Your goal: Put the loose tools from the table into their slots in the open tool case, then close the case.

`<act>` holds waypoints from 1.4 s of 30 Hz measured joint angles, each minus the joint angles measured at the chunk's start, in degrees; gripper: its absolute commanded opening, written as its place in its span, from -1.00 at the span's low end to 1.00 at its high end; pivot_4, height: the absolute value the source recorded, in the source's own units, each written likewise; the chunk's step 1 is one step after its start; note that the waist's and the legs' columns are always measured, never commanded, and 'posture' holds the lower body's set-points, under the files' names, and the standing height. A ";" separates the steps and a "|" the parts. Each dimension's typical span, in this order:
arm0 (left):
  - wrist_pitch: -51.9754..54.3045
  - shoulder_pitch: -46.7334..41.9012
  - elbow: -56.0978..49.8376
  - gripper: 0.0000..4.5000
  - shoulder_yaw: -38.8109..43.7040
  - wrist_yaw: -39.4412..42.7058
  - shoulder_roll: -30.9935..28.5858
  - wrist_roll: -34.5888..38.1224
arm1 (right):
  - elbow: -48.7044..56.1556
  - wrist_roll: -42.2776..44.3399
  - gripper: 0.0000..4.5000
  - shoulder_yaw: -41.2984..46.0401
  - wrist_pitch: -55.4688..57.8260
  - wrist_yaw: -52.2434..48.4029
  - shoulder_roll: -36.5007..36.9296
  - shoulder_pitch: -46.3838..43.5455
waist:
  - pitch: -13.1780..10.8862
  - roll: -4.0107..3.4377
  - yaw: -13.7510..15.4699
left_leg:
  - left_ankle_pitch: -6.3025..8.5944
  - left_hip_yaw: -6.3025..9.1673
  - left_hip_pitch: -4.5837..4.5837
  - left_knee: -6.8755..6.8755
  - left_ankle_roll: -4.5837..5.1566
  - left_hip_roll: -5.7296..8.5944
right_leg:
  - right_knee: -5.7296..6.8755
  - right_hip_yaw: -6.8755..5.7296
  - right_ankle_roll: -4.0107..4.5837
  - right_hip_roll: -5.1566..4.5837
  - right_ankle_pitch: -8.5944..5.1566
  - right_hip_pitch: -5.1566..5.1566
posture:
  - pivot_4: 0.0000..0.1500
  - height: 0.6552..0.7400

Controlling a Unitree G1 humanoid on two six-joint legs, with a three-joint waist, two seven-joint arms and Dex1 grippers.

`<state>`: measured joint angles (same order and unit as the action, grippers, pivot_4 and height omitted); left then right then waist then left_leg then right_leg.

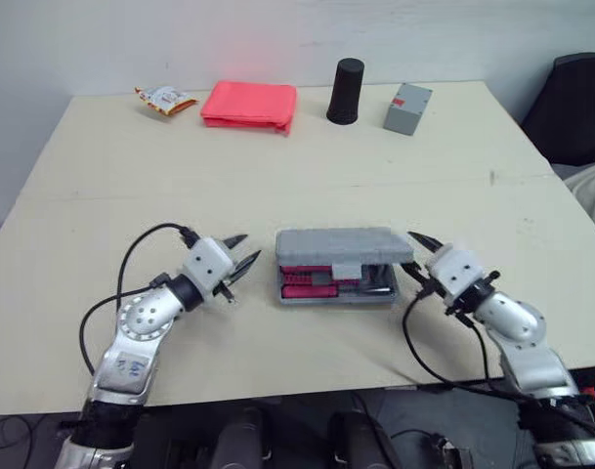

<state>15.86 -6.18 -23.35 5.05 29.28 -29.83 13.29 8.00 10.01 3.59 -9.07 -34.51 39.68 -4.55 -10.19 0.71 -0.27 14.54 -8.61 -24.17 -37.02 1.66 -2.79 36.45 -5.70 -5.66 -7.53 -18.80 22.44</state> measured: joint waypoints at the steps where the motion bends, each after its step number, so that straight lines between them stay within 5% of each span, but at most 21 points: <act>1: 6.94 2.70 -4.63 0.69 4.19 1.72 -2.70 7.55 | 6.51 6.01 0.65 3.11 5.36 -3.59 4.27 3.88 | -0.02 -0.04 -0.09 | 0.01 0.03 -0.02 0.00 -0.02 -0.06 | 0.02 0.04 0.02 0.01 -0.02 0.00 | 1.00 0.89; 2: 12.24 5.42 -7.78 0.86 8.31 3.15 -5.54 13.92 | 11.34 11.64 0.65 6.20 10.24 -6.65 8.27 7.38 | -0.03 -0.05 -0.22 | 0.01 0.12 0.05 0.05 -0.02 -0.10 | -0.04 0.09 0.04 0.03 -0.03 -0.09 | 1.00 0.89; 5: 23.62 8.95 -11.85 0.86 17.50 5.36 -10.97 27.58 | 20.49 27.30 0.65 14.85 24.90 -14.16 16.69 15.41 | -0.04 -0.04 -0.02 | 0.22 0.58 0.47 0.06 0.17 -0.23 | -0.49 -0.08 0.12 0.12 -0.08 -0.89 | 1.00 0.89; 12: 27.11 -4.63 -2.50 0.86 9.31 6.10 -13.42 25.88 | 25.85 33.05 0.65 11.40 38.49 -18.46 20.68 18.94 | -0.07 0.01 2.04 | 0.55 0.46 0.81 0.25 -0.23 -0.06 | -0.91 0.00 0.69 -0.02 -0.34 -1.08 | 1.00 0.89; 15: 25.01 -16.06 7.76 0.47 0.00 5.43 -10.46 18.85 | 25.79 30.16 0.26 6.59 41.42 -15.01 19.73 14.20 | -0.05 0.05 1.98 | 0.37 0.26 0.50 0.17 -0.21 0.00 | -0.87 0.03 0.05 -0.02 0.07 -0.88 | 1.00 0.89; 21: 14.51 -34.92 32.63 -0.82 -13.30 9.50 -3.24 5.24 | 25.11 24.14 -1.00 -1.69 46.00 -10.56 17.20 6.73 | -0.09 0.14 1.75 | 0.40 0.15 -0.08 -0.18 -0.02 -0.01 | -0.72 -0.38 0.05 0.44 0.04 -0.32 | 1.00 0.89; 22: 12.14 -38.37 38.35 -0.98 -15.08 10.54 -1.27 3.00 | 24.99 22.99 -1.00 -3.33 46.86 -9.67 16.31 5.10 | -0.09 0.15 1.80 | 0.35 0.08 -0.12 -0.18 0.05 0.03 | -0.66 -0.37 0.01 0.42 0.06 -0.25 | 1.00 0.89; 31: -5.01 -50.37 68.85 -0.98 -22.59 24.55 7.96 -8.09 | 18.87 14.28 -1.00 -8.52 49.32 -4.05 10.80 -1.51 | -0.19 0.31 1.47 | 0.16 -0.18 -0.34 -0.31 0.13 -0.01 | -0.45 -0.32 -0.09 0.43 0.11 0.11 | 1.00 0.89; 37: -7.02 -48.33 65.22 -0.98 -23.32 39.72 6.77 -8.39 | 15.41 9.90 -1.00 -6.86 49.00 1.30 6.67 -3.24 | -0.19 0.31 1.41 | 0.13 -0.18 -0.35 -0.30 0.13 -0.02 | -0.38 -0.32 -0.09 0.37 0.11 0.14 | 1.00 0.89; 42: -4.97 -47.59 60.39 -0.98 -20.70 40.78 6.39 -7.75 | 16.66 9.71 -1.00 -1.06 49.19 1.37 6.64 0.86 | -0.19 0.31 1.81 | 0.09 -0.06 -0.40 -0.36 0.22 0.04 | -0.34 -0.37 -0.10 0.31 0.12 0.09 | 1.00 0.89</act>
<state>10.89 -53.77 37.05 -15.66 70.05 -23.44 5.54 24.66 19.72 2.53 40.13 -33.14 46.32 -3.69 -10.39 1.02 1.54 14.63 -8.67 -24.58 -37.38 1.88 -2.75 36.11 -6.07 -5.76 -7.22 -18.68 22.53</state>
